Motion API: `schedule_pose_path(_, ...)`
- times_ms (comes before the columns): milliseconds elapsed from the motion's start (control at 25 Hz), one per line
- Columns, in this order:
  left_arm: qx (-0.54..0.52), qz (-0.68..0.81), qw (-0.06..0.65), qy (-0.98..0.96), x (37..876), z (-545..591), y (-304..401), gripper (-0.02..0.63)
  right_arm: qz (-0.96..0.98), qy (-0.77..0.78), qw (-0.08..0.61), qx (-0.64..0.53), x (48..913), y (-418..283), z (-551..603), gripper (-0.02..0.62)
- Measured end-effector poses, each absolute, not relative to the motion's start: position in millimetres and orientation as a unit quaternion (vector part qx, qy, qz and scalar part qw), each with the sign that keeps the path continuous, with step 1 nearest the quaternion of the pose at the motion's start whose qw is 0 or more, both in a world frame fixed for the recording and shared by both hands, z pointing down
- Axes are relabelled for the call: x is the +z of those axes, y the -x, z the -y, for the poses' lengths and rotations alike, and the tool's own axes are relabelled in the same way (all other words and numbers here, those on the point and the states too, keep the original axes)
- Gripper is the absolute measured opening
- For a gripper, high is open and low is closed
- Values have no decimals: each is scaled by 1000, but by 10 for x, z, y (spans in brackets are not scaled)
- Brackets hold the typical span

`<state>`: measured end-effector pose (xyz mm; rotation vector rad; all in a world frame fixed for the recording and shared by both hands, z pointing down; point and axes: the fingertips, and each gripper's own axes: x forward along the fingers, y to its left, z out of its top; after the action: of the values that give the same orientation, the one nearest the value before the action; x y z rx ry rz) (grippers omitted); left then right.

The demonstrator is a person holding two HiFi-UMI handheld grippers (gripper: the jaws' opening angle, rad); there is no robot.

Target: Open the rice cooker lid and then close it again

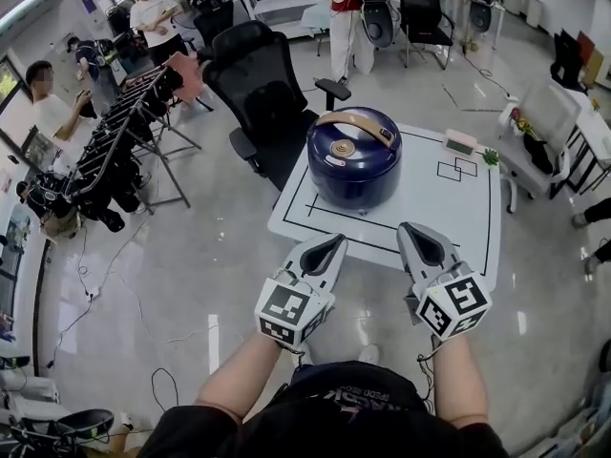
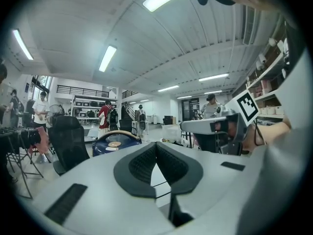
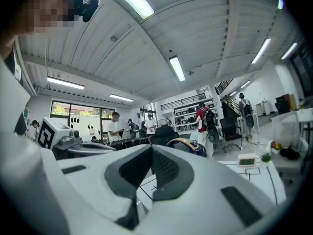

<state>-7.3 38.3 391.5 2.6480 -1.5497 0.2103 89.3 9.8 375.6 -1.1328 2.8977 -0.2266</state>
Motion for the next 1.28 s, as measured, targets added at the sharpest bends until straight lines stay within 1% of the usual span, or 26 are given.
schedule_pose_path(400, 57, 490, 35, -869, 3862, -446, 20, 3, -922, 382, 1, -65, 3730, -949, -222, 1)
schedule_pose_path(1280, 50, 513, 32, -857, 3868, -541, -246, 3, -931, 361, 1, -57, 3750, -1194, -276, 0)
